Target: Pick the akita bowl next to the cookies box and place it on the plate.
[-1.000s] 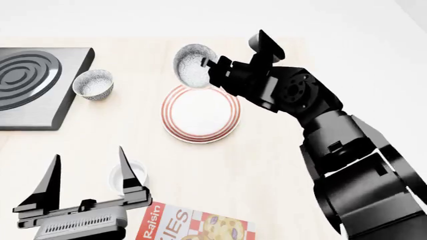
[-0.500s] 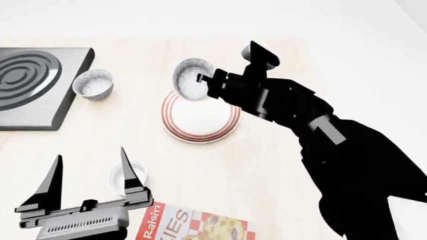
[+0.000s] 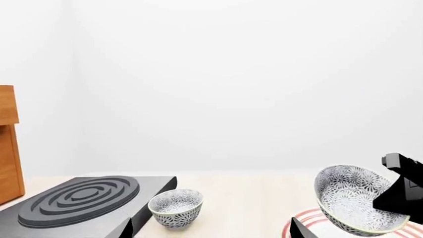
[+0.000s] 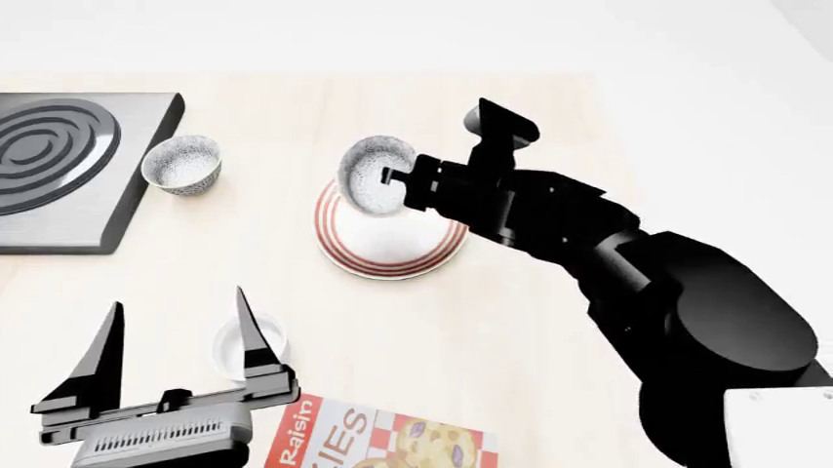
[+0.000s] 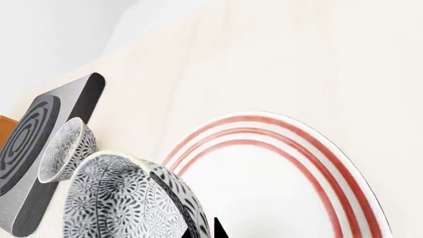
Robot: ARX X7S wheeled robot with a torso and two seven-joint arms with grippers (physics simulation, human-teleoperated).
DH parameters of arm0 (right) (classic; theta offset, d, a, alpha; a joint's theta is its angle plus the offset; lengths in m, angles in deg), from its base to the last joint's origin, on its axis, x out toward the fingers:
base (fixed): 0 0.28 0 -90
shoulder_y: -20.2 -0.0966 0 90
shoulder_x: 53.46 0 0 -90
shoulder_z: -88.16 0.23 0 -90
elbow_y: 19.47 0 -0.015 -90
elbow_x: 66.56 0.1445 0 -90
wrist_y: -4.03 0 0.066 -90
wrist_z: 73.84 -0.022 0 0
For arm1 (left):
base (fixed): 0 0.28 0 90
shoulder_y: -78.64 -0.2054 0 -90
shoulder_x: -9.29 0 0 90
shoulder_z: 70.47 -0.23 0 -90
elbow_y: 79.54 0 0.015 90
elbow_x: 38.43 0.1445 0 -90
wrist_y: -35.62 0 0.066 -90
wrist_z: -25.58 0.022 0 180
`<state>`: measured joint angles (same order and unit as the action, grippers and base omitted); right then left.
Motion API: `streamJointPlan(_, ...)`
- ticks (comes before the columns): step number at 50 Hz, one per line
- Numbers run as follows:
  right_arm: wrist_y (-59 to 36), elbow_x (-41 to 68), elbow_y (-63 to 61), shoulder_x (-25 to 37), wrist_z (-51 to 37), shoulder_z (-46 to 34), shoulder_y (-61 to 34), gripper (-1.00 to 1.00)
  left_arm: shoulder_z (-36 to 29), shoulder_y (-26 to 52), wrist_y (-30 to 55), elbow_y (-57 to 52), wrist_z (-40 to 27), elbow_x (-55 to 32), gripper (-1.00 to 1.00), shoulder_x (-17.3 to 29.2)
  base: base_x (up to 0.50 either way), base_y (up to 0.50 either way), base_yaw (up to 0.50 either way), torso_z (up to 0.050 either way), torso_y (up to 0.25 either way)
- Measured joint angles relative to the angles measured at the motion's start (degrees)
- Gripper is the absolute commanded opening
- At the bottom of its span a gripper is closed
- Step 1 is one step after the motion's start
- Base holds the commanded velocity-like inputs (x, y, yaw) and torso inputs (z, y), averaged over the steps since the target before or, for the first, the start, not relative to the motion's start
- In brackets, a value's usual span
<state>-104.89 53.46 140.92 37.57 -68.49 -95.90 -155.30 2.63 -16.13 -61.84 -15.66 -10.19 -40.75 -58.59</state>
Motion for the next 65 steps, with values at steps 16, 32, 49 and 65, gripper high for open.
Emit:
streamJointPlan(16, 0.68, -0.2, -0.55, -0.01, -0.02, -2.95, 0.93, -1.0, -0.17, 0.02, -0.14, 0.16, -0.11, -0.27, 1.0, 0.19, 0.0, 0.0, 0.0, 0.0, 0.0)
streamJointPlan(32, 0.27, -0.43, -0.21, -0.01, 0.43, -3.33, 2.26, -1.0, -0.56, 0.09, -0.35, 0.52, -0.25, -0.15, 1.0, 0.26, 0.0, 0.0, 0.0, 0.0, 0.001)
streamJointPlan(49, 0.18, 1.13, 0.76, -0.03, 1.4, -3.26, 2.61, 1.0, -1.09, 0.25, -0.99, 1.38, -0.37, 0.0, 1.0, 0.22, 0.0, 0.0, 0.0, 0.0, 0.0)
streamJointPlan(65, 14.72, 1.55, -9.18, 5.98, -3.69, -1.32, -0.26, 1.0, -1.31, 0.06, -1.02, 1.1, -0.55, 0.0, 1.0, 0.45, 0.0, 0.0, 0.0, 0.0, 0.0)
